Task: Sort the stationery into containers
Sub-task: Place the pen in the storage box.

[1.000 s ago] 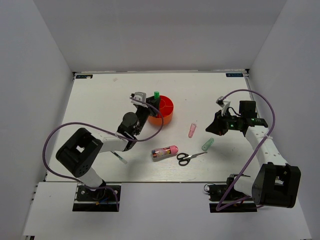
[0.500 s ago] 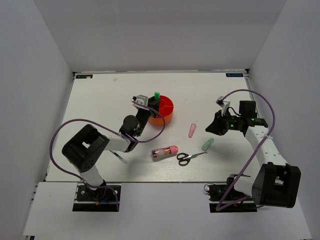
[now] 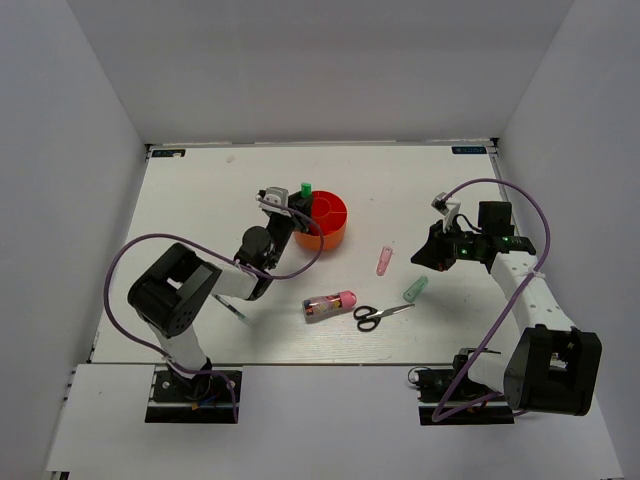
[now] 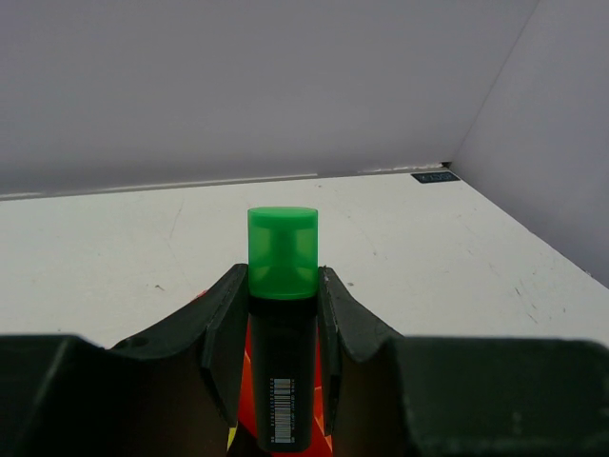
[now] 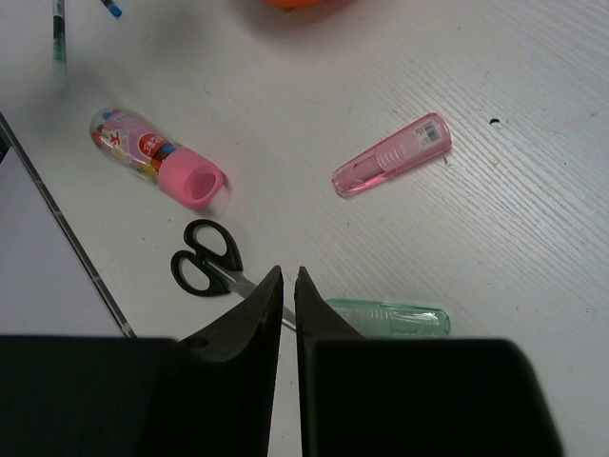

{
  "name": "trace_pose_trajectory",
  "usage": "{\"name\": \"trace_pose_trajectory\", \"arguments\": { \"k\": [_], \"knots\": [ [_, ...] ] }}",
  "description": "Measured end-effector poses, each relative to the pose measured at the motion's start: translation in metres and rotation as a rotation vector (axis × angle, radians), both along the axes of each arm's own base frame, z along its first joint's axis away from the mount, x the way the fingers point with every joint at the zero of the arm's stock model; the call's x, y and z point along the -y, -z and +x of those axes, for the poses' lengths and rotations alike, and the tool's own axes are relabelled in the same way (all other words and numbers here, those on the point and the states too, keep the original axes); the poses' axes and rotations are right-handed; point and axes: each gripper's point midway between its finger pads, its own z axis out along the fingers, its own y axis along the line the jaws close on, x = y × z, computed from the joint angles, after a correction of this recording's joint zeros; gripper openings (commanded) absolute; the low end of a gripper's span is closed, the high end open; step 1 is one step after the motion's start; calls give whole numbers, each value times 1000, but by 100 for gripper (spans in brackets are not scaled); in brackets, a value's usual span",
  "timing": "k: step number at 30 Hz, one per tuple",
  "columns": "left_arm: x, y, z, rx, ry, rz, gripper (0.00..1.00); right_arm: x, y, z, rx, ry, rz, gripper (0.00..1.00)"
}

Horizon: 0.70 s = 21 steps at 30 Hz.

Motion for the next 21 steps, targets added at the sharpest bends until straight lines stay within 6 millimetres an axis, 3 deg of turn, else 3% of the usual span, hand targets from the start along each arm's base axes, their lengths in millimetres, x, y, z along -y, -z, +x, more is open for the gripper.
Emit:
{"name": "trace_pose_trajectory", "arguments": {
  "k": [21],
  "knots": [
    [-4,12,6,-46,21,-37,0,0,6,0,-16,-9,-3,13]
  ]
}}
